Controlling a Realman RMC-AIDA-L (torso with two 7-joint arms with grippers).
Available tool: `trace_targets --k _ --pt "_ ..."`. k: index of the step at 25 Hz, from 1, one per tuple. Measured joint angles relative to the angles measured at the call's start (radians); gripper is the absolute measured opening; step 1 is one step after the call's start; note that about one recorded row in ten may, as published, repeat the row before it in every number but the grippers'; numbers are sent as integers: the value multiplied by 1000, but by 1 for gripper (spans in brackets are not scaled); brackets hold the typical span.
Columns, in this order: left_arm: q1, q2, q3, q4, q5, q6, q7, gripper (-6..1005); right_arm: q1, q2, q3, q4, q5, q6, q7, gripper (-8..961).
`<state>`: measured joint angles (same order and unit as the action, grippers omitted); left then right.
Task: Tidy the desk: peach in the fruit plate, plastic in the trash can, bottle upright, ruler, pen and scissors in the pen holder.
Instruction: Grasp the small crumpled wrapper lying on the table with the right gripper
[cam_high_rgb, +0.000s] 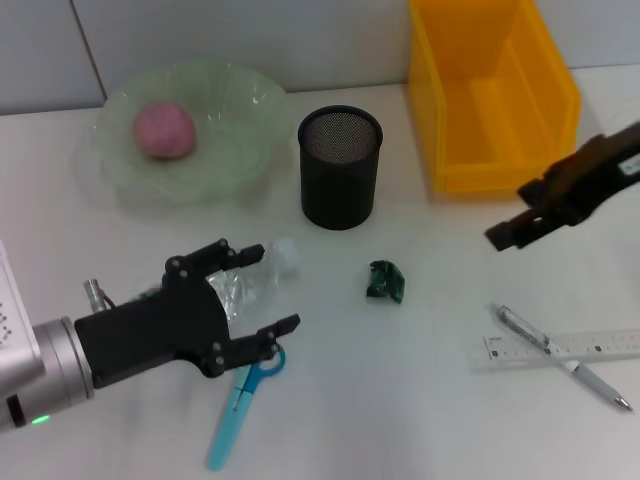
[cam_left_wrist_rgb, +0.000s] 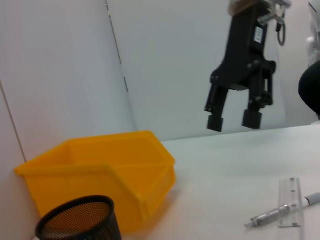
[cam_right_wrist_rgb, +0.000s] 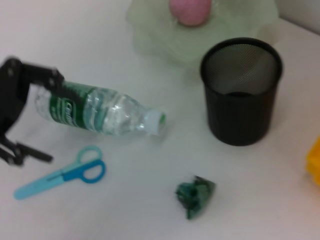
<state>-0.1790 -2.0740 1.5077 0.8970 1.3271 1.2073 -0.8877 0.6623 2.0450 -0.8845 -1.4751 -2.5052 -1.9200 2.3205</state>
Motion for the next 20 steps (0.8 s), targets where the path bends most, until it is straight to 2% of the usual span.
trace_targets --k 3,6,11,14,16,20 --pt "8 0 12 -10 -4 10 8 791 18 18 -38 22 -3 38 40 829" --pt "14 1 25 -10 -5 15 8 791 14 32 -136 37 -24 109 80 830" --pt "18 2 31 -11 -3 22 8 791 21 33 -290 112 -40 248 157 830" --pt "20 2 37 -12 -2 22 8 790 21 33 -341 119 -41 290 184 829" --pt "21 3 40 -12 1 22 8 790 22 33 -419 135 -50 342 221 829" --pt "21 3 41 -15 2 23 11 790 39 33 -478 176 -68 384 253 829"
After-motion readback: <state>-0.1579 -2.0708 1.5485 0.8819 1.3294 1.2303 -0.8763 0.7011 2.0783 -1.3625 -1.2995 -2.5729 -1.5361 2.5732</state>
